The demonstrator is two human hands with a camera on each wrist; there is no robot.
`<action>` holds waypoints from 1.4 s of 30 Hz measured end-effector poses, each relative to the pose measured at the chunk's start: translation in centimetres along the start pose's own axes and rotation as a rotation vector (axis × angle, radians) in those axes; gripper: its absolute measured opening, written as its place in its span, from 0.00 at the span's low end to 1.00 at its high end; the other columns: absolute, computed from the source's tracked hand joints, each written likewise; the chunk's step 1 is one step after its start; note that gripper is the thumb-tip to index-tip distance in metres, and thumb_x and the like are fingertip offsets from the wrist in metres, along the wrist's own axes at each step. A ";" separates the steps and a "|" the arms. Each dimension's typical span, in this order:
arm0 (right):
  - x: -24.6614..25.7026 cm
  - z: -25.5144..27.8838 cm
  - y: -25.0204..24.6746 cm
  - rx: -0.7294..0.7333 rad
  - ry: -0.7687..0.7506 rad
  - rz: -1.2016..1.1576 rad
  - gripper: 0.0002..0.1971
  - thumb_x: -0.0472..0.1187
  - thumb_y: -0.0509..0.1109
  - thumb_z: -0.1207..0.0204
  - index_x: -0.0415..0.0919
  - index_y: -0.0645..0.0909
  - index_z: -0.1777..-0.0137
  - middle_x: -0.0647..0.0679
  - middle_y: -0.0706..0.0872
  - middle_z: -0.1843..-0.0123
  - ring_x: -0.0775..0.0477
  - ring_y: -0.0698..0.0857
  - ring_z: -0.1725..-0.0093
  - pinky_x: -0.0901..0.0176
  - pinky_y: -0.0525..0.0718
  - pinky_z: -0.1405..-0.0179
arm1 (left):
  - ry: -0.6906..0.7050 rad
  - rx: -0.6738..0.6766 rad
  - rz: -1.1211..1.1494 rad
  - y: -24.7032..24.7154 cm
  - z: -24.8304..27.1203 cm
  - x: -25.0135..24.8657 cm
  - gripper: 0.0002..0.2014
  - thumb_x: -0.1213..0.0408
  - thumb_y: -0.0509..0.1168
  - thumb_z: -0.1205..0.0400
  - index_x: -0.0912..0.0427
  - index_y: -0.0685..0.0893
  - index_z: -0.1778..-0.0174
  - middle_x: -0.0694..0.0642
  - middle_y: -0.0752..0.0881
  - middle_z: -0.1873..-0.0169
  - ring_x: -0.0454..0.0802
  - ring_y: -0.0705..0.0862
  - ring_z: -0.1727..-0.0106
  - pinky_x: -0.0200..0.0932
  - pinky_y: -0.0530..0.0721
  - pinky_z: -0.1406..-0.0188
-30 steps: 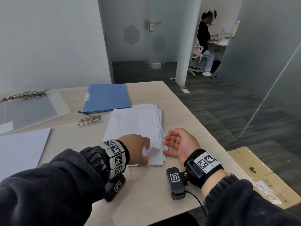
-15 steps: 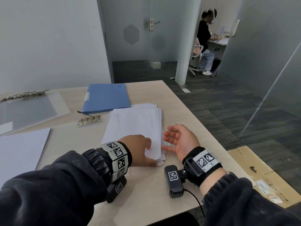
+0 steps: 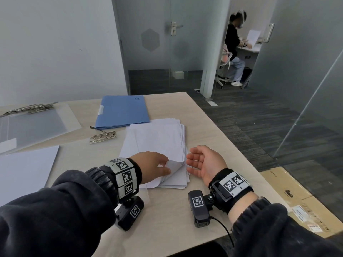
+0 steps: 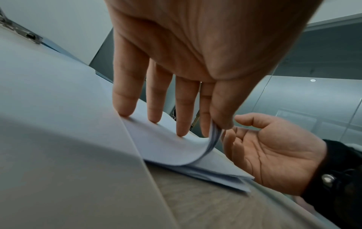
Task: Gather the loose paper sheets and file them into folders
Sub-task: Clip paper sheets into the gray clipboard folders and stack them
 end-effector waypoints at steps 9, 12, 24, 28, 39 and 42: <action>-0.1 0.4 -0.1 -0.002 0.017 0.066 0.12 0.44 0.63 0.15 0.35 0.83 0.43 0.41 0.90 0.59 0.44 0.89 0.65 0.54 0.88 0.68 | 0.005 -0.056 0.116 -0.2 0.1 0.5 0.17 0.47 0.62 0.15 0.50 0.70 0.66 0.46 0.77 0.65 0.46 0.76 0.63 0.44 0.72 0.59; -0.3 0.5 -0.1 0.007 0.032 0.087 0.13 0.44 0.63 0.16 0.35 0.82 0.43 0.40 0.90 0.59 0.44 0.89 0.67 0.55 0.87 0.70 | 0.011 -0.066 0.166 -0.3 0.4 0.6 0.17 0.49 0.63 0.15 0.54 0.71 0.65 0.48 0.77 0.66 0.47 0.75 0.63 0.43 0.71 0.60; -1.0 1.1 1.0 0.100 0.102 0.202 0.22 0.54 0.62 0.14 0.37 0.78 0.33 0.34 0.93 0.51 0.37 0.94 0.57 0.52 0.89 0.67 | 0.024 -0.219 0.171 -1.8 1.4 0.1 0.16 0.52 0.60 0.14 0.50 0.67 0.66 0.46 0.75 0.70 0.44 0.72 0.69 0.42 0.70 0.67; -1.5 1.1 2.1 0.200 0.215 0.141 0.32 0.68 0.62 0.19 0.40 0.80 0.32 0.37 0.93 0.47 0.36 0.94 0.53 0.52 0.89 0.67 | 0.163 -0.279 0.181 -2.9 3.1 -1.9 0.14 0.51 0.60 0.14 0.46 0.69 0.65 0.43 0.80 0.66 0.35 0.76 0.66 0.34 0.70 0.66; 2.4 0.1 -0.6 0.055 -0.081 0.346 0.15 0.25 0.65 0.20 0.28 0.83 0.35 0.33 0.91 0.44 0.31 0.89 0.45 0.37 0.86 0.41 | 0.130 -0.254 0.464 -2.7 3.4 0.0 0.10 0.39 0.68 0.21 0.37 0.87 0.50 0.35 0.88 0.49 0.28 0.83 0.45 0.40 0.81 0.38; 5.0 1.0 -1.5 0.043 -0.263 0.281 0.14 0.26 0.65 0.18 0.40 0.86 0.41 0.40 0.91 0.42 0.36 0.89 0.43 0.41 0.85 0.38 | 0.012 -0.394 0.564 -4.3 3.1 2.9 0.05 0.49 0.67 0.17 0.37 0.84 0.47 0.36 0.86 0.48 0.36 0.84 0.43 0.40 0.79 0.44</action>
Point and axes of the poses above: each hand's wrist, its own z-axis away from the middle knuckle, its own y-axis out of the palm, x = y × z, the point moved 8 cm from there along -z, towards the middle knuckle
